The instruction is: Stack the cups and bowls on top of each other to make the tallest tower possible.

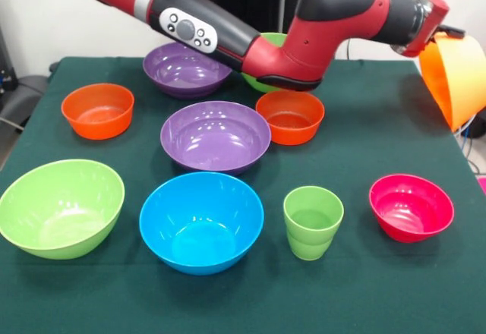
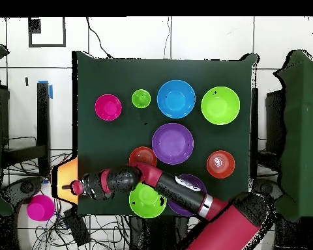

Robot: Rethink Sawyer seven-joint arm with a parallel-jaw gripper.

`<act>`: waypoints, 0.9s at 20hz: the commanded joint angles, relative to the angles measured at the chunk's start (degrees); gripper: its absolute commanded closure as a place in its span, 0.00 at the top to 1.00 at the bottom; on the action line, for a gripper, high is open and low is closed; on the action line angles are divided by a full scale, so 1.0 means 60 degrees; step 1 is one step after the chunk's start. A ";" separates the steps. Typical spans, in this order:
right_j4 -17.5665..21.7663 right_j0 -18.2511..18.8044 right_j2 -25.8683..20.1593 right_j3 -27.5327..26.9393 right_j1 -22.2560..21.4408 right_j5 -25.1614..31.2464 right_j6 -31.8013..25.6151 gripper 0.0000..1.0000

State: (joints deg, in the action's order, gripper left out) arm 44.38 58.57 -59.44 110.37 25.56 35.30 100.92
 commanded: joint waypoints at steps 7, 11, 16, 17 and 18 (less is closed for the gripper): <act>-0.0804 0.0111 0.0522 -0.2492 -0.0592 0.2151 -0.4572 0.00; -0.1013 -0.0006 0.0550 -0.2772 -0.0764 0.2568 -0.4975 0.00; -0.1182 -0.0088 0.0523 -0.3069 -0.0879 0.3149 -0.5407 0.00; -0.1215 -0.0090 0.0531 -0.3107 -0.0893 0.3249 -0.5464 0.00; -0.1240 -0.0080 0.0526 -0.3151 -0.0898 0.3330 -0.5553 0.00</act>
State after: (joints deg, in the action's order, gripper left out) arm 36.97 58.09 -59.57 107.61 24.59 45.07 90.42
